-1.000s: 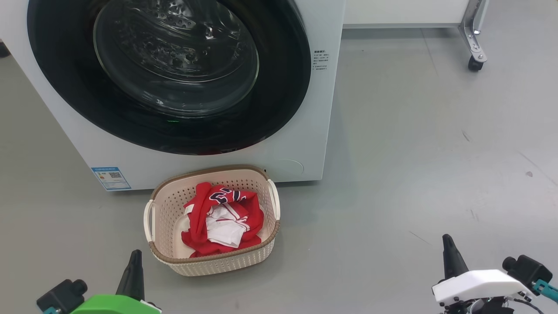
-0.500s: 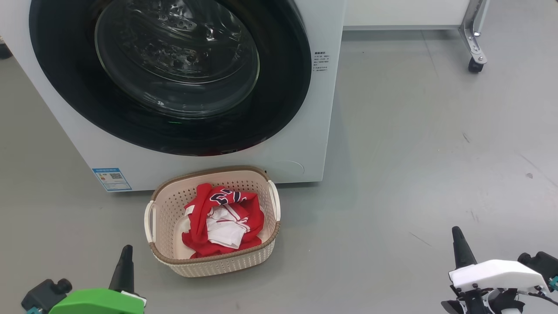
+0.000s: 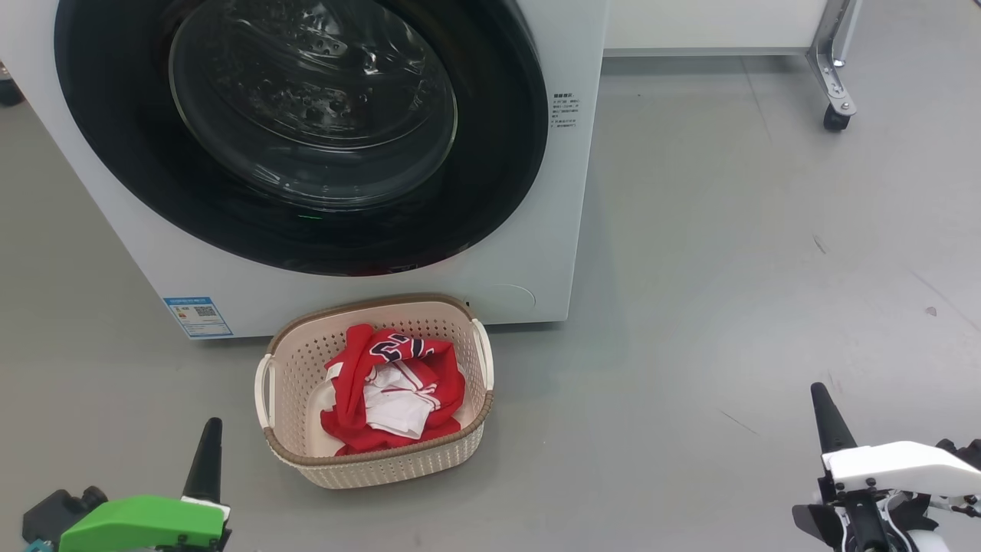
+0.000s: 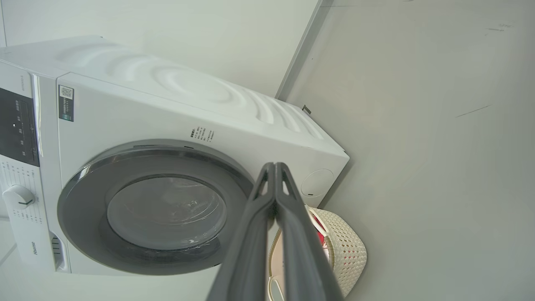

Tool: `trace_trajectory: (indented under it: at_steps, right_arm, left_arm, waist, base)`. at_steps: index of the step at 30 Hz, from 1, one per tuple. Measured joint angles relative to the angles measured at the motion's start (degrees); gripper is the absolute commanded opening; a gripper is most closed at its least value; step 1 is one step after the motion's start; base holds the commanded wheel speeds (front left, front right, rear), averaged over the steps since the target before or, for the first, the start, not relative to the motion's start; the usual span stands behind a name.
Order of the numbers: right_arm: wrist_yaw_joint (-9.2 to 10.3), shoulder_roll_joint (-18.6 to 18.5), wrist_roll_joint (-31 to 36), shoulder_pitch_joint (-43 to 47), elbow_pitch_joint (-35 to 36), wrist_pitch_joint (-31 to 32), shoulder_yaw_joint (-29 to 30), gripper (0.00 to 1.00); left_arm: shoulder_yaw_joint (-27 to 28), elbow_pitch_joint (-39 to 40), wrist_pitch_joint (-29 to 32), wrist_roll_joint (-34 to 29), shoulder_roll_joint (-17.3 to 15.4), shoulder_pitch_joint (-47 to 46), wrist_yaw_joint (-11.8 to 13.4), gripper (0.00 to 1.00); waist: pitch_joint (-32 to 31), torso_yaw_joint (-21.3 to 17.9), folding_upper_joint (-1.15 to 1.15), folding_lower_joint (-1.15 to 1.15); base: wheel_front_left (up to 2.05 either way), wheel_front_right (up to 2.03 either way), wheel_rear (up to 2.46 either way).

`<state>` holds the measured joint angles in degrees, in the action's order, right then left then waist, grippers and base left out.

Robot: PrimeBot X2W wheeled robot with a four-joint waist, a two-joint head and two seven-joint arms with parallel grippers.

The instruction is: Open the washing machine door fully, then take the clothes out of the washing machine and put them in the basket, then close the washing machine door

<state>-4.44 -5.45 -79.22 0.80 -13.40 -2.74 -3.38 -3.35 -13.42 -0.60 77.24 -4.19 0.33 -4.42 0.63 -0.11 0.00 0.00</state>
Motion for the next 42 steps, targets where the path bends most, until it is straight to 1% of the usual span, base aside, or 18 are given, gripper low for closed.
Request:
trace_trajectory:
  at_steps: [9, 12, 16, 22, 24, 42]
  right_arm:
    - [-0.56, -0.2, -6.9, -1.1, -0.3, 1.3, 1.6, 0.0]
    - [-1.02, -0.4, -9.3, -1.7, -0.3, 1.8, 2.2, 0.0]
    - [-1.05, -0.6, -12.4, -2.0, -0.5, 2.4, 2.9, 0.0]
    - [-1.66, -1.0, -17.5, -3.1, -0.8, 3.5, 4.2, 0.0]
    - [-1.99, -1.0, -18.1, -3.2, -0.9, 3.5, 4.3, 0.0]
    - [-2.04, -1.0, -18.1, -3.4, -1.5, 3.5, 4.4, 0.0]
  left_arm:
    - [1.4, -0.7, 1.1, 7.0, -0.2, -1.0, -0.9, 0.0]
    - [1.7, -0.8, 1.6, 8.9, -0.2, -1.4, -1.2, 0.0]
    - [2.3, -1.0, 2.1, 12.1, -0.2, -1.8, -1.4, 0.0]
    - [3.3, -1.3, 3.3, 17.7, -0.3, -2.8, -2.1, 0.0]
    - [3.4, -1.4, 3.4, 18.0, -0.4, -2.9, -2.4, 0.0]
    - [3.4, -1.9, 3.4, 18.1, -0.4, -3.0, -2.5, 0.0]
  waist:
    - [-0.2, 0.0, 0.0, 0.0]
    - [-0.2, 0.1, 0.0, 0.0]
    - [-0.3, 0.1, 0.0, 0.0]
    - [-0.4, 0.1, 0.0, 0.0]
    - [-0.4, 0.1, 0.0, 0.0]
    - [-0.4, 0.1, 0.0, 0.0]
  base:
    - [0.0, 0.0, 0.0]
    - [0.0, 0.0, 0.0]
    - [0.0, 0.0, 0.0]
    - [0.0, 0.0, 0.0]
    - [0.0, 0.0, 0.0]
    - [0.0, 0.0, 0.0]
